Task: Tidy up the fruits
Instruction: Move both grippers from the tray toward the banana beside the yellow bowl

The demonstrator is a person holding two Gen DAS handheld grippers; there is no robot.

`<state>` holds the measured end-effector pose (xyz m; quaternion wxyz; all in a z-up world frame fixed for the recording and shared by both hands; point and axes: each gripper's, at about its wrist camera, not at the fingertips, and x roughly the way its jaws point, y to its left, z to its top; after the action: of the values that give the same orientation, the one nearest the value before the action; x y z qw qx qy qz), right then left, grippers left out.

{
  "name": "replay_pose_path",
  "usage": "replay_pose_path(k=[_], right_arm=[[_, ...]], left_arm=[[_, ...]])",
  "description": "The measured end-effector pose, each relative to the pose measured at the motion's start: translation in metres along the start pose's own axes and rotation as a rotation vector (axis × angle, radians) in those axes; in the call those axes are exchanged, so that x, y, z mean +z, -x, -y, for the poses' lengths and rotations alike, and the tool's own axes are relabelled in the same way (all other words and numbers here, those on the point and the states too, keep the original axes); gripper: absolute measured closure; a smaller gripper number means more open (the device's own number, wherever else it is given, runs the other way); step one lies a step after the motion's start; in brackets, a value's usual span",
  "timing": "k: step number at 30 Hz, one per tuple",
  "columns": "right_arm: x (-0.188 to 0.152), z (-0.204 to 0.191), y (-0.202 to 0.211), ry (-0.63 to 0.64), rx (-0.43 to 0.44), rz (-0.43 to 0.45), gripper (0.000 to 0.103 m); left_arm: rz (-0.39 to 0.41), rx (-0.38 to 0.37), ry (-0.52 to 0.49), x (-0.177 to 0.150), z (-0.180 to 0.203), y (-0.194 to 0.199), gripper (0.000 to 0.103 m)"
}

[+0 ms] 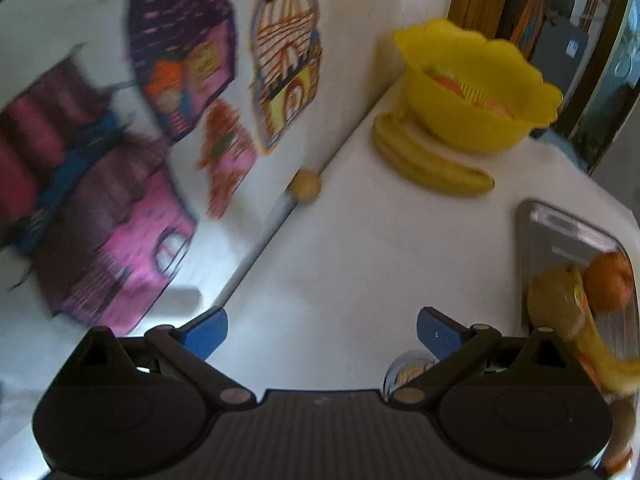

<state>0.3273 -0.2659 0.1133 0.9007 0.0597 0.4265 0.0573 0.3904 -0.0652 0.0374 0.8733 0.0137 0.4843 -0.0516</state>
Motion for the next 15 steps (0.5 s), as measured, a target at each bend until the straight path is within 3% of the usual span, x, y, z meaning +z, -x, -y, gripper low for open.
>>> replay_pose_path(k=[5, 9, 15], right_arm=[[0.026, 0.023, -0.044, 0.174, 0.097, 0.018, 0.001], [0.04, 0.03, -0.089, 0.294, 0.181, 0.006, 0.001], [0.045, 0.014, -0.126, 0.528, 0.153, -0.018, 0.011]], left_arm=[[0.119, 0.018, -0.005, 0.004, 0.01, -0.028, 0.001], [0.17, 0.034, -0.055, 0.004, 0.02, -0.045, 0.001], [0.23, 0.046, -0.024, 0.003, 0.021, -0.047, 0.005]])
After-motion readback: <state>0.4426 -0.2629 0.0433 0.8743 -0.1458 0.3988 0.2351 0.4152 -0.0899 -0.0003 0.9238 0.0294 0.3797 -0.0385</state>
